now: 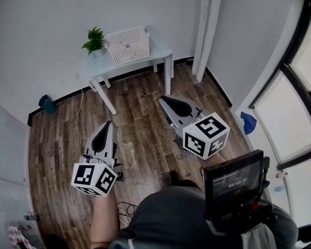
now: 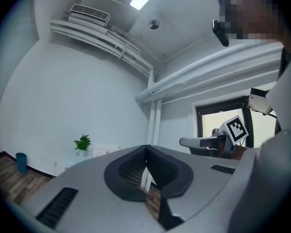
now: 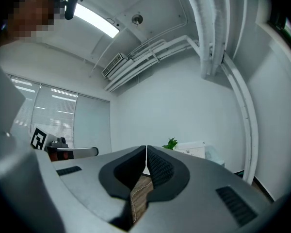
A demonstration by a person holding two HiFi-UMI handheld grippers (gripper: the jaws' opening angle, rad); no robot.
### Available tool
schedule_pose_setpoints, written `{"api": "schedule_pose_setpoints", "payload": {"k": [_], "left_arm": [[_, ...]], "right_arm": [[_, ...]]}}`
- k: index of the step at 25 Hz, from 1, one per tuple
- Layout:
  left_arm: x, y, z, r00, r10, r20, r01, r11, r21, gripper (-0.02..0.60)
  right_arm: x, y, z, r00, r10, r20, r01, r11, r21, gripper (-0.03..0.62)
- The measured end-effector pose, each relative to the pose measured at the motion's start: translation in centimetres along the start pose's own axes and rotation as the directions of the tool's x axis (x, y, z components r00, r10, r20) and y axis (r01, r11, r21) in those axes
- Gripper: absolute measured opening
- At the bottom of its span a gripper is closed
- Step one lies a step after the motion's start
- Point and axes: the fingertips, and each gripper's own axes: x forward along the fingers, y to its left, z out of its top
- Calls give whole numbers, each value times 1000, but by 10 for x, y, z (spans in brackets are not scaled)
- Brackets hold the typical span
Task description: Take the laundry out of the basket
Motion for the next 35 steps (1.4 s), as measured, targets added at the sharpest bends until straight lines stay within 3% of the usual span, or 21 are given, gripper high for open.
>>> {"api": "schedule_pose_setpoints", "payload": {"k": [6, 17, 24, 35], "left_arm": [[84, 17, -1, 1000, 22, -21, -23, 999, -26, 9], [172, 39, -11, 995, 86, -55, -86, 996, 5, 9], [208, 61, -21, 989, 106, -104, -106, 994, 10, 9], [261, 135, -13, 997, 35, -72, -36, 999, -8, 9]], "right_arm": [[44, -76, 9, 999, 36, 8, -37, 999, 16, 18], [92, -155, 9, 996, 87, 14, -87, 996, 30, 18], [124, -183, 1, 996, 93, 3, -93, 994, 53, 18], [211, -193, -3, 998, 63, -24, -63, 998, 18, 18]]}}
